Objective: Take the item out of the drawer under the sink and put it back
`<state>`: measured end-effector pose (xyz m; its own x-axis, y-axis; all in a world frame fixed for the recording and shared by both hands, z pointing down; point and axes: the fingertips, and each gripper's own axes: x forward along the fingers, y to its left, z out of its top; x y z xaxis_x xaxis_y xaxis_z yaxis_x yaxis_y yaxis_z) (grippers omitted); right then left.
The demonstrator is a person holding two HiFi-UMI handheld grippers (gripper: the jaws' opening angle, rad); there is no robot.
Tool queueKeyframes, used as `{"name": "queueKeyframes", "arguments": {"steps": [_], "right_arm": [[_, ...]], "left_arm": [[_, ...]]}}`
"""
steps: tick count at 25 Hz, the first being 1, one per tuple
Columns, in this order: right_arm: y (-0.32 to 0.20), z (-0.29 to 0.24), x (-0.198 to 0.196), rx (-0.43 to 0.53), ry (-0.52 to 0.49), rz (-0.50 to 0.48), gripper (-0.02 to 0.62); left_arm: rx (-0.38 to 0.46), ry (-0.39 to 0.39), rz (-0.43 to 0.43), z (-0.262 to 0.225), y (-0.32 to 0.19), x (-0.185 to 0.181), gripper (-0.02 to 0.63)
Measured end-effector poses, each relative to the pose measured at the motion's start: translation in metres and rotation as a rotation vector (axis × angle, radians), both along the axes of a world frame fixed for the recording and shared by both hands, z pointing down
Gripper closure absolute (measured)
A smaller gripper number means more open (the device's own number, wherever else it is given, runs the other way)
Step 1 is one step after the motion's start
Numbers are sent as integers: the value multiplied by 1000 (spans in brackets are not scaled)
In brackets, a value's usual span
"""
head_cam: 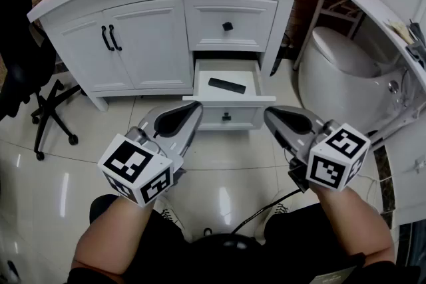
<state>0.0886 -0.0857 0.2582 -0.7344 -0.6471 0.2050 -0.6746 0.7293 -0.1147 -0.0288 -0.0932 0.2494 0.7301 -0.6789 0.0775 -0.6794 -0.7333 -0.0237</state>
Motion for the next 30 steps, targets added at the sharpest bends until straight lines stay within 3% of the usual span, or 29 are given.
{"name": "queueKeyframes", "arguments": {"steps": [30], "right_arm": [[-2, 0, 0, -9, -11, -7, 588]], "left_arm": [[-12, 0, -12, 2, -4, -2, 600]]}}
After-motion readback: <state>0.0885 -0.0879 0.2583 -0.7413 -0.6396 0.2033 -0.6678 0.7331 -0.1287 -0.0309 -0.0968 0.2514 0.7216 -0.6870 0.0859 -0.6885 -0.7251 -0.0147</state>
